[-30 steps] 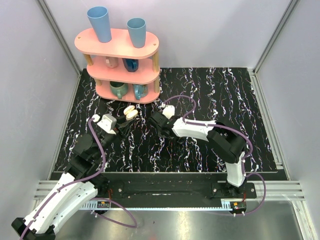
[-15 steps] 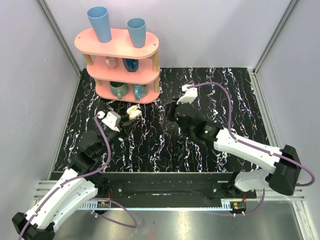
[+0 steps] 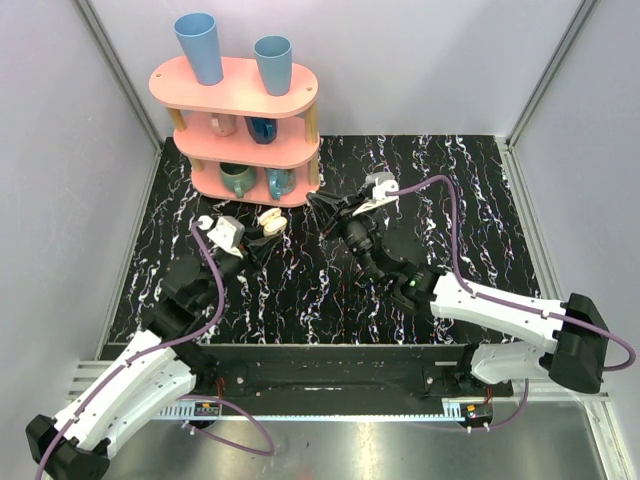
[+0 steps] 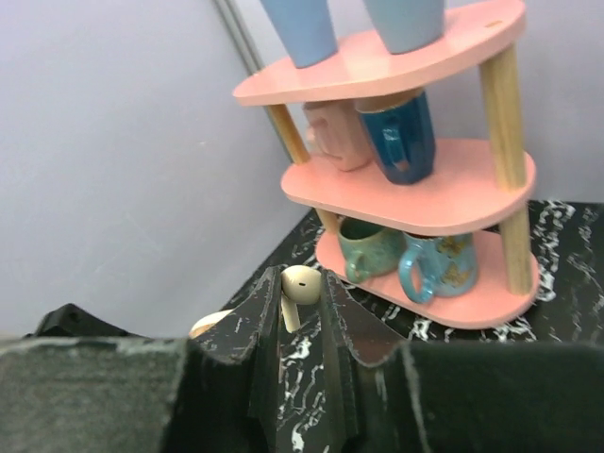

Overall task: Insert the wireless bluetooth earbuds into the charging case
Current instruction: Insert the left earbud into the left side groove of the charging case.

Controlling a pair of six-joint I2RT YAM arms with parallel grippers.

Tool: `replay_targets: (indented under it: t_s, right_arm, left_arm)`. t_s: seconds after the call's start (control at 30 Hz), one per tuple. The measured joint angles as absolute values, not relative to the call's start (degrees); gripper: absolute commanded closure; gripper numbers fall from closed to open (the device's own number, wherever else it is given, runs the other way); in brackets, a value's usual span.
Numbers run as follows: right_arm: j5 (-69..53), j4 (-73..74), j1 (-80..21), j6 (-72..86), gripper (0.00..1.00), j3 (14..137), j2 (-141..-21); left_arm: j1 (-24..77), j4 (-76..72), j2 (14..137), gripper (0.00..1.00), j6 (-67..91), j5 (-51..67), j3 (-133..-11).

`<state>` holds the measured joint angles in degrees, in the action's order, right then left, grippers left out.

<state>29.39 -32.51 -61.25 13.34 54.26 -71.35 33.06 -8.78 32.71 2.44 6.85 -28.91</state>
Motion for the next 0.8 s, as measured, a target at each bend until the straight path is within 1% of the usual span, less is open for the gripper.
replay_targets:
  t_s: [0.13,0.33,0.8]
  right_arm:
    - [27.33,-38.41,-62.98,11.86,1.00,54.19,-73.54]
    - [25.47,-44.07,-65.49,9.85,1.00,54.19,-77.95]
    - [22.79,-48.25,-68.64,5.82,1.00,55.29,-81.28]
  left_arm:
    - [33.06,-10.72,32.75,1.00,3.49,6.94,-28.91]
    - [33.06,-13.43,32.75,1.00,4.64,7.27,-28.88]
    - [33.06,-13.91,32.75,1.00,5.06,7.68,-28.88]
